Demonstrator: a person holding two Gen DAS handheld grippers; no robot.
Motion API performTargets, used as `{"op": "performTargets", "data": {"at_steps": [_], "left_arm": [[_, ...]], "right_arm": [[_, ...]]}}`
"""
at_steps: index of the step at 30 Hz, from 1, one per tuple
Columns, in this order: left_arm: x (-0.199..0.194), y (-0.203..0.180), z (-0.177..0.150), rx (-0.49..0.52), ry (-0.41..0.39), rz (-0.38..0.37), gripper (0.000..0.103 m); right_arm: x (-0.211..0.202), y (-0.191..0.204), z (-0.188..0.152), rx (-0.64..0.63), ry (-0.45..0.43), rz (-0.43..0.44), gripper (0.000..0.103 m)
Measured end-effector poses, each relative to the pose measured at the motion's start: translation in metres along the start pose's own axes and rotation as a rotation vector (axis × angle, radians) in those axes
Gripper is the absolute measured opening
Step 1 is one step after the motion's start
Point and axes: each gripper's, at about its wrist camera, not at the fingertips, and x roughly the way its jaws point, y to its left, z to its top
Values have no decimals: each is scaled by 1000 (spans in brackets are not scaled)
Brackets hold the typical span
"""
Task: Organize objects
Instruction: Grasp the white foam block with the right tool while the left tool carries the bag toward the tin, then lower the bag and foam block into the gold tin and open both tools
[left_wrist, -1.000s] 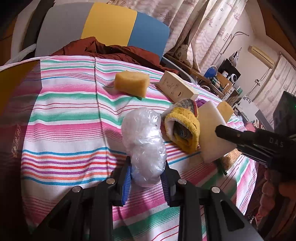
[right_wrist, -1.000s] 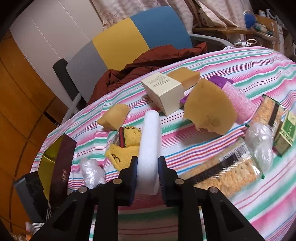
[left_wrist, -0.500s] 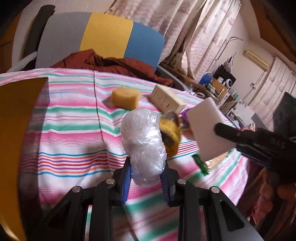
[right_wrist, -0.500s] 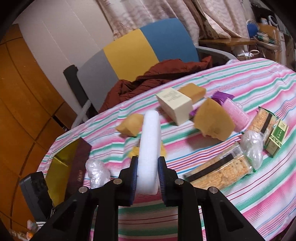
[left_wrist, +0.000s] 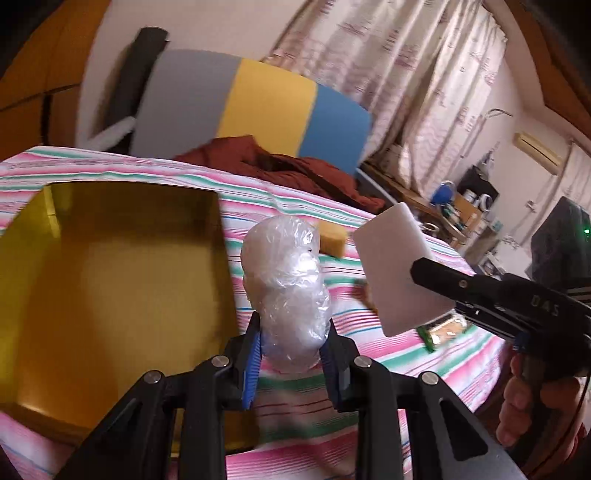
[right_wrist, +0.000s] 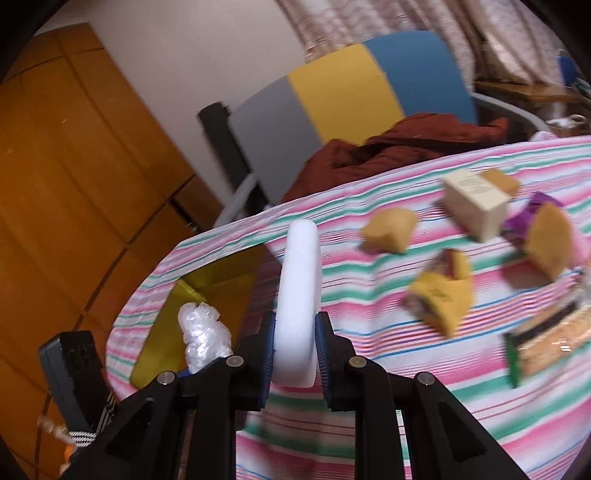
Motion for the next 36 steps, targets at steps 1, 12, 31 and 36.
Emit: {"op": "performTargets", "data": {"at_steps": [1, 12, 31, 36], "left_arm": [[-4, 7, 0, -4, -2, 19, 28], [-40, 98, 0, -112, 2, 198, 28], [-47, 157, -2, -206, 40, 331, 31], [-49, 159, 4, -237, 37, 396, 51]], "right_arm": [[5, 7, -1, -10, 11, 17, 21], [81, 97, -26, -118, 174, 166, 21], [102, 121, -50, -109, 195, 222, 74], [96, 115, -50, -94, 186, 222, 75]]}}
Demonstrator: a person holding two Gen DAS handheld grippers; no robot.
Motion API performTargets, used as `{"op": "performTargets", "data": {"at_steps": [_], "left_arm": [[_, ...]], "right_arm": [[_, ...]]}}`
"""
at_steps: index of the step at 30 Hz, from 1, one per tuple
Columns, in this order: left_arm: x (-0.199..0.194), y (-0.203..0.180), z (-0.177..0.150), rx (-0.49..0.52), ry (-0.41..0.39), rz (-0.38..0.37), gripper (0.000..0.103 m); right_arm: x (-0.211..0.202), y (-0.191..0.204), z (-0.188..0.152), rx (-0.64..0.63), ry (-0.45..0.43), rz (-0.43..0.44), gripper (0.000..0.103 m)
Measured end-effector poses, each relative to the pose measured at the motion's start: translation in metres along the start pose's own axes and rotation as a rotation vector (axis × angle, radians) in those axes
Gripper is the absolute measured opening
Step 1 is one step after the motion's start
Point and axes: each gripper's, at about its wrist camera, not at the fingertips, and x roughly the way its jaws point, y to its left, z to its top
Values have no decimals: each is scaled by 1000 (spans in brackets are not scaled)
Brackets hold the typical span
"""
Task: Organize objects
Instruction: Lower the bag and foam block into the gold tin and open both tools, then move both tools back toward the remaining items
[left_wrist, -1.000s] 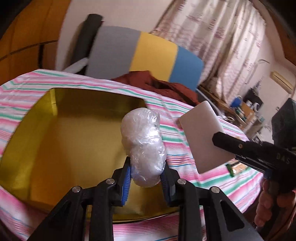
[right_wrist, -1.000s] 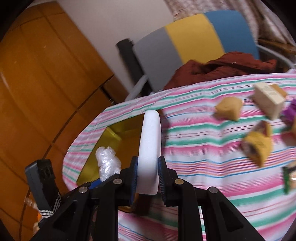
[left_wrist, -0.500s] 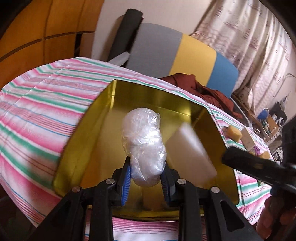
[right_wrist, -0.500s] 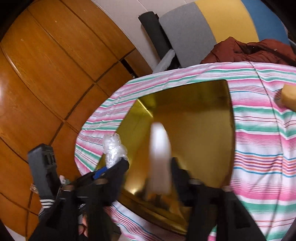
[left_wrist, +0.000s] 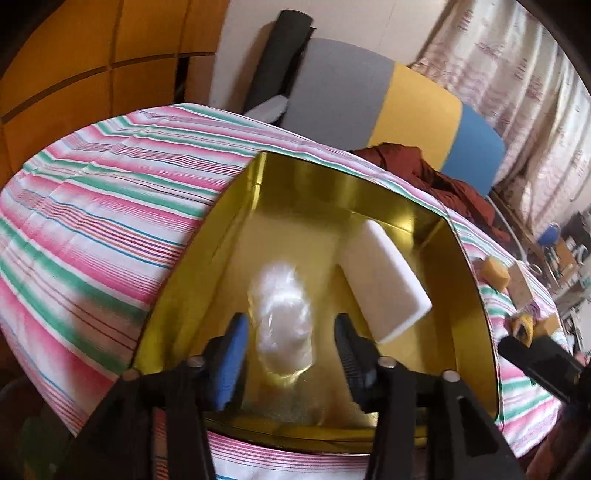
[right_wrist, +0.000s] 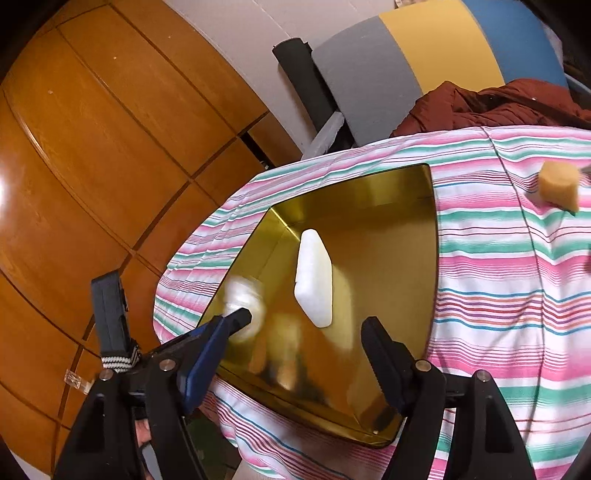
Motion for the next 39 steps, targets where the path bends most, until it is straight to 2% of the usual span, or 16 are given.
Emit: {"op": "performTargets", "data": {"at_steps": [4, 18, 26, 32, 39], "left_arm": [[-12, -3, 2, 6, -49, 21, 60], [-30, -19, -3, -9, -88, -1, 60], [-31, -47, -9, 31, -79, -55, 60], [-32, -74, -14, 70, -57, -124, 60], [-34, -116, -24, 151, -41, -193, 60]], "right_arm": [[-4, -1, 0, 4, -7, 1, 76], [-17, -21, 3, 42, -29, -13, 77], [-37, -36, 4, 64, -65, -41, 79], [-50, -51, 2, 83, -83, -72, 79], [-66, -72, -4, 95, -94, -135, 79]]}}
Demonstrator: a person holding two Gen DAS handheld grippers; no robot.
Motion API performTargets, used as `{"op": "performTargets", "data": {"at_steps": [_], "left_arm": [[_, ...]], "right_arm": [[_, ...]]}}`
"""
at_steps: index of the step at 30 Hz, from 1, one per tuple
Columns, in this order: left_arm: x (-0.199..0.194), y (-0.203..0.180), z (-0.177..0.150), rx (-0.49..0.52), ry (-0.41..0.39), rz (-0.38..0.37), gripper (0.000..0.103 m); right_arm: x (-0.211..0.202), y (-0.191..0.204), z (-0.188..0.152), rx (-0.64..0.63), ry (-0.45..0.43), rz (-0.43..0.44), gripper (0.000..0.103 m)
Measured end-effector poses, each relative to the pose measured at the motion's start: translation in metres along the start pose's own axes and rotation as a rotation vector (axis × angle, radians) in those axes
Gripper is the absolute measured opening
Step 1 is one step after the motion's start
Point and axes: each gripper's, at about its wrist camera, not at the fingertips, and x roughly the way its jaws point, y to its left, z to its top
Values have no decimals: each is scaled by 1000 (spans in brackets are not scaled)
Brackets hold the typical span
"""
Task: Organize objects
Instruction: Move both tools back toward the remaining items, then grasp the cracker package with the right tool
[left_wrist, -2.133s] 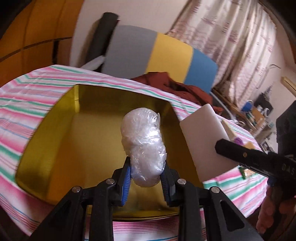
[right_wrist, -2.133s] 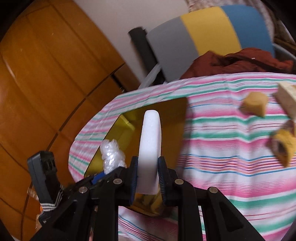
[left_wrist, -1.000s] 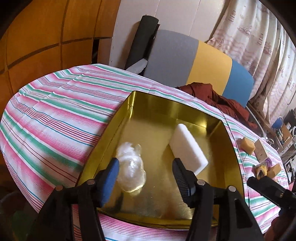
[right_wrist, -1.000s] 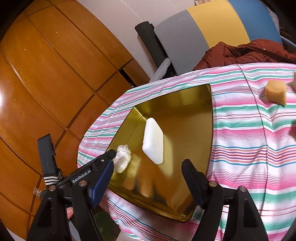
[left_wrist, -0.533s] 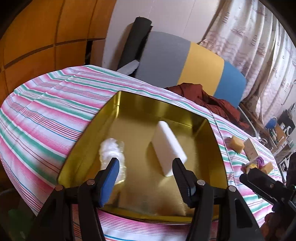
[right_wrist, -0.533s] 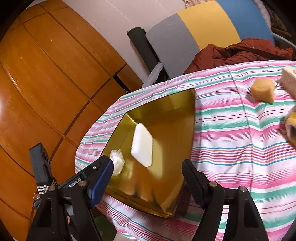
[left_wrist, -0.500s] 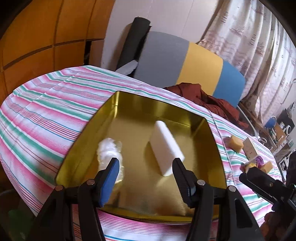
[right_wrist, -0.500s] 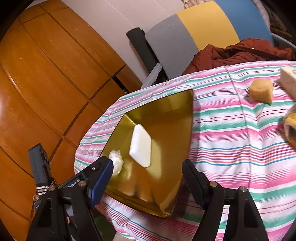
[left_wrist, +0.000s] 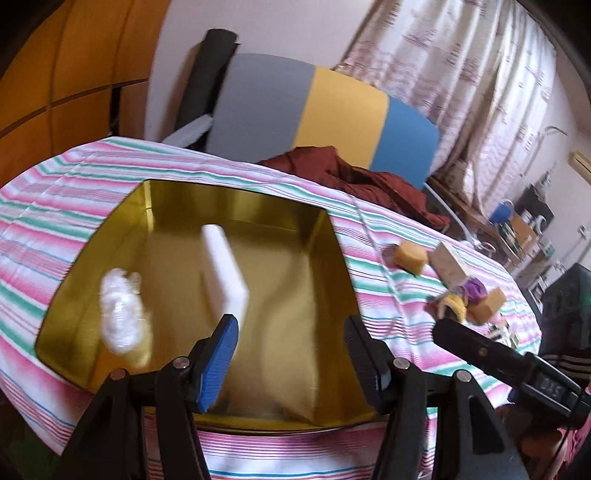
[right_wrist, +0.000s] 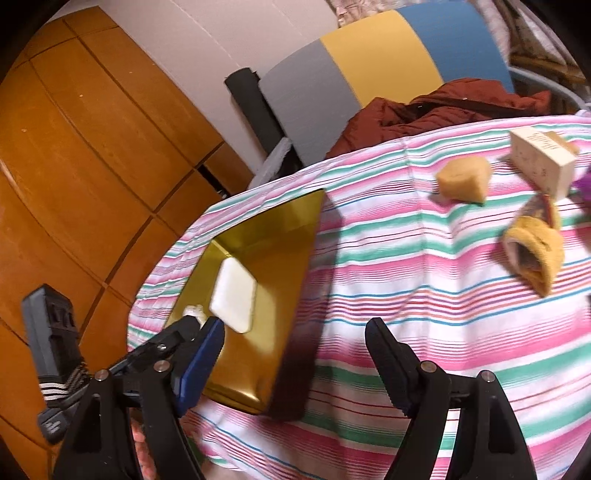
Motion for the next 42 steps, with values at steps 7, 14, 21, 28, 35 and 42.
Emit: {"op": "performTargets", "data": {"at_steps": [7, 14, 21, 28, 35, 42], "left_arm": [[8, -39, -8, 77, 33, -66, 60], [15, -81, -14, 160, 63, -123, 60], [15, -114, -32, 224, 92, -171, 60], [22, -127, -46, 231, 145, -200, 60], [20, -128, -49, 235, 153, -193, 61], [24, -127, -51, 224, 168, -191, 61]], "right_arm": [[-24, -38, 1, 53, -33, -74, 79], [-54, -86, -3, 147, -78, -202, 79], [-97, -148, -16, 388, -199, -391, 79], [-115, -188, -12, 495, -265, -547, 66], [-91, -208, 10, 442, -207, -582, 58], [-76, -210, 24, 316, -143, -554, 63]]}}
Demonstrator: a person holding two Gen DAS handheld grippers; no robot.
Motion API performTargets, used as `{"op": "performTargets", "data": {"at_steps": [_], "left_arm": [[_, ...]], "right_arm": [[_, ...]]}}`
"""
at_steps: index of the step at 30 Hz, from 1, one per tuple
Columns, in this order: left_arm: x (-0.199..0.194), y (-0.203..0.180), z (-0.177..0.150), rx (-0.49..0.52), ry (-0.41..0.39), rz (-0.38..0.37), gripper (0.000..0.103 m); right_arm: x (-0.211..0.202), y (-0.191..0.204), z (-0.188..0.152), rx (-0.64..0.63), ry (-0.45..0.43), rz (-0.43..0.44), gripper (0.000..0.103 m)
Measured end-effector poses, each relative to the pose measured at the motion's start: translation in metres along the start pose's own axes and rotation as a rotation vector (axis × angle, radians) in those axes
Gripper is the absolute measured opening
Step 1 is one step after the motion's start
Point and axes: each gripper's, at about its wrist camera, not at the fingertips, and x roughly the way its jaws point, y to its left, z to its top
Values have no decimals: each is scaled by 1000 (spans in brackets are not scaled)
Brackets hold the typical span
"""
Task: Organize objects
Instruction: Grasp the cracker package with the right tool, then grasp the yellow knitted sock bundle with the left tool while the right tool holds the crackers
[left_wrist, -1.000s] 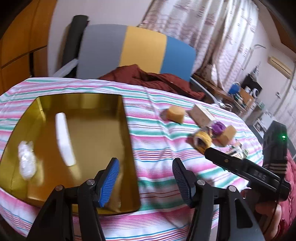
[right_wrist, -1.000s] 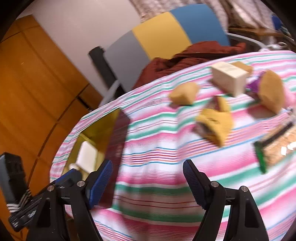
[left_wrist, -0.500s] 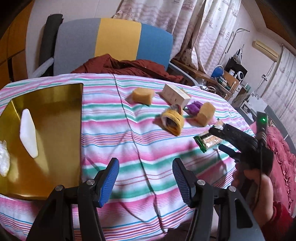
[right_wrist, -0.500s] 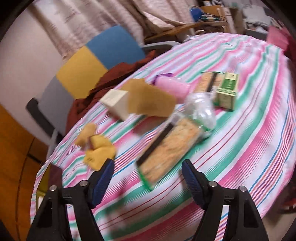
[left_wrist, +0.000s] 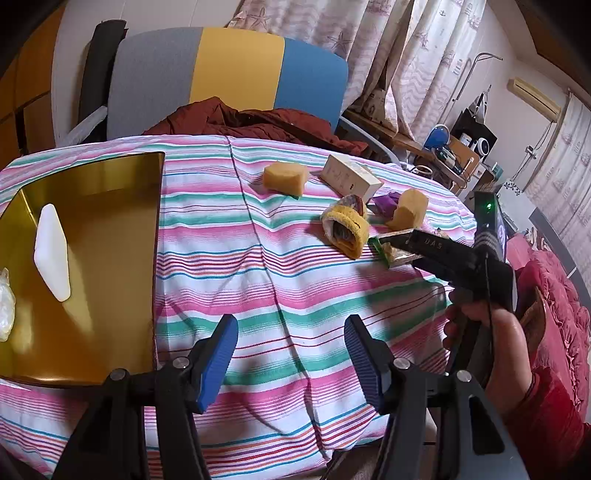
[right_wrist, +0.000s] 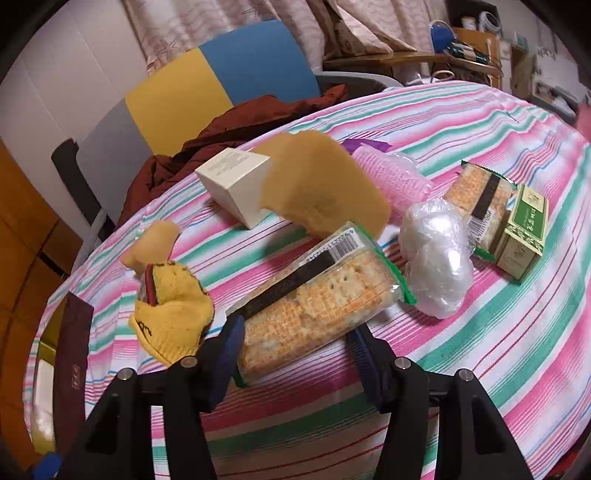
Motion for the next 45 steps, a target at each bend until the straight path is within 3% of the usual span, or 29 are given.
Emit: {"op": "performTargets", "data": {"at_steps": [4, 5, 7, 8, 14, 16, 18, 21, 26, 30, 32, 34, 35, 38, 45], "left_arm": [[3, -2, 0, 8, 7, -3, 61], [3, -3, 0, 10, 8, -2, 61], [2, -3, -1, 13, 2, -1, 61], [2, -2, 0, 11, 2, 1, 61], [6, -1, 0, -3, 15, -6, 61], [7, 0, 0, -5, 17, -10, 61], [9, 1, -1, -10, 23, -10, 61], [9, 2, -1, -19, 27, -12, 61], [4, 0, 0, -10, 16, -2, 61], [5, -1, 2, -2, 19, 0, 61], [6, -2, 3, 5, 24, 0, 61], [9, -4, 5, 17, 26, 4, 61], [11, -4, 6, 20, 29, 6, 61], [19, -8, 11, 27, 45, -3, 61], [45, -28, 34, 85, 47, -14, 61]], "right_arm": [[-3, -15, 5, 123, -20, 54, 68], [-2, -17, 5, 133, -19, 61, 64], [-3, -16, 3, 133, 3, 99, 43], [-3, -15, 1, 126, 24, 131, 35], [-30, 5, -28, -66, 72, 265, 35], [-42, 6, -29, -130, 54, 278, 48], [-49, 5, -20, -197, 13, 274, 74], [-40, 12, 6, -353, 8, 271, 76], [6, 36, 27, -737, 140, 158, 76], [31, 37, 32, -855, 229, 148, 78], [36, 33, 32, -837, 252, 156, 78], [32, 29, 31, -796, 248, 168, 71], [29, 27, 30, -769, 244, 168, 62], [20, 21, 24, -672, 223, 152, 57], [6, 7, 13, -419, 54, 60, 50]]}}
